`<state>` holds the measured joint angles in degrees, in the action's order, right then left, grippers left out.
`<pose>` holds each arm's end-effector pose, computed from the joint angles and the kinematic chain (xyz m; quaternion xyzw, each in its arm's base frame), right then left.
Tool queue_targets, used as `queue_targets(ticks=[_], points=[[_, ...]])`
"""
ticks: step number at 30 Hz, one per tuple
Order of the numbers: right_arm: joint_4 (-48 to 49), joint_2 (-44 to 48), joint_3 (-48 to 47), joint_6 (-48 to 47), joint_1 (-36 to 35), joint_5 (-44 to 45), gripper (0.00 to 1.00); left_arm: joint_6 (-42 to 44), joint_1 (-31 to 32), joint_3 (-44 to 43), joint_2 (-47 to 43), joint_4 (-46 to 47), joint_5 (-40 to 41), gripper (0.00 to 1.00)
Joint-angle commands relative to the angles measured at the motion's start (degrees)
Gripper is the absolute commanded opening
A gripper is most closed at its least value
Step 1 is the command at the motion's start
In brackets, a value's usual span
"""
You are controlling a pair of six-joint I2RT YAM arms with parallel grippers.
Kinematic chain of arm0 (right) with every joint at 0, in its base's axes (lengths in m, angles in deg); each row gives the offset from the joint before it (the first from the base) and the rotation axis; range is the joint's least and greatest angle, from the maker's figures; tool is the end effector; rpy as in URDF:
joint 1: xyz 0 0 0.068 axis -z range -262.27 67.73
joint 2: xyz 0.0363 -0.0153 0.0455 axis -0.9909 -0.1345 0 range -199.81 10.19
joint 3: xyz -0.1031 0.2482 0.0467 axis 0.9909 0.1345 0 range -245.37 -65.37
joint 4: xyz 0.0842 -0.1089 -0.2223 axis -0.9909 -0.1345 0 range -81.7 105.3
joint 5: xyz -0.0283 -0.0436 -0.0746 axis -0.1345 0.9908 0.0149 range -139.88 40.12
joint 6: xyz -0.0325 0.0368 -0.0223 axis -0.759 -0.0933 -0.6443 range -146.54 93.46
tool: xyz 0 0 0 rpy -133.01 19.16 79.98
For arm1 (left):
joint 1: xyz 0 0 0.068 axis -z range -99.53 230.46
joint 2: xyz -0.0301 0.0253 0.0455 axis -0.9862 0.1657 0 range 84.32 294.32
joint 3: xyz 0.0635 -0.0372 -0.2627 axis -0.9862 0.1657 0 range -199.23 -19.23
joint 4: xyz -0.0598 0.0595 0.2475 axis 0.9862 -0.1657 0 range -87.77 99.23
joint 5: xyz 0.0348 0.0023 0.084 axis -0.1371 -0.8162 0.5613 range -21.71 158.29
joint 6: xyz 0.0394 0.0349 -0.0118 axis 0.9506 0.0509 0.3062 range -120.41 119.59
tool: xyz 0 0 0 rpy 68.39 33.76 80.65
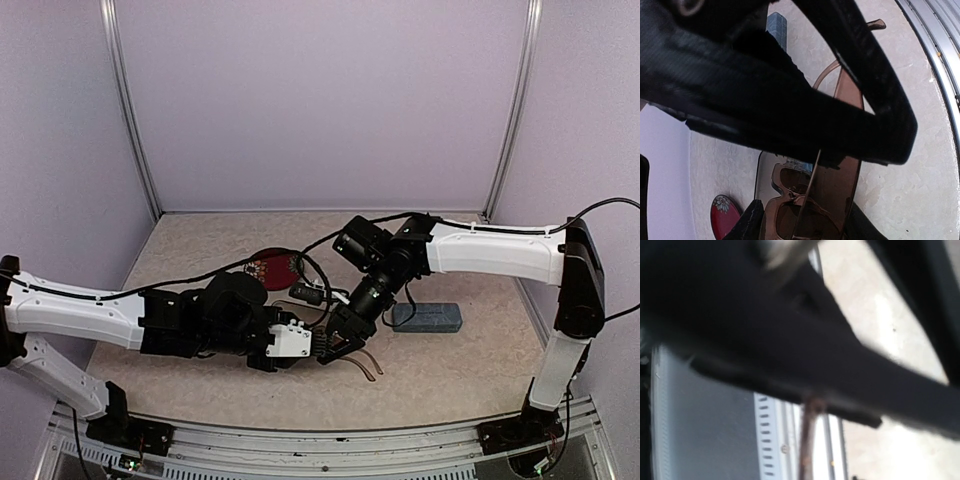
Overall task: Organize the sunglasses
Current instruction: Pass from the right arm to the left, then fold the right temple of the sunglasses with the sunglasses.
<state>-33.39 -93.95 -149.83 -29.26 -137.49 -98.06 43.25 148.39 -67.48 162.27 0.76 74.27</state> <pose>0.1901 0.3203 0.2526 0.5014 -0.7474 -0.4353 0.0237 0.1137 -0.2706 0.2348 0.7301 0.5238 -0.0458 0.4365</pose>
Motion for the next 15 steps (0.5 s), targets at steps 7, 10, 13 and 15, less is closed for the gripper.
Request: queue_targets(ticks=[7,10,13,15], points=[[8.51,9.7,0.82,6.24,6.5,3.34,0.68,-9.4,-3.27,6.01,-9.9,9.73,-5.13,0.26],[13.56,15.43,1.96,10.24,10.48,4.55,0.69,-12.0,-5.1,6.99,-12.63,13.24,-6.36,0.25],[19.57,20.58,4.87,15.32,15.19,7.36,0.69,-15.15,-6.88,6.88,-13.48,15.0,-6.39,0.24],[23.74,23.52,8.63,19.08,18.66,10.42,0.68,-18.34,-8.6,6.48,-13.75,15.76,-6.07,0.23]])
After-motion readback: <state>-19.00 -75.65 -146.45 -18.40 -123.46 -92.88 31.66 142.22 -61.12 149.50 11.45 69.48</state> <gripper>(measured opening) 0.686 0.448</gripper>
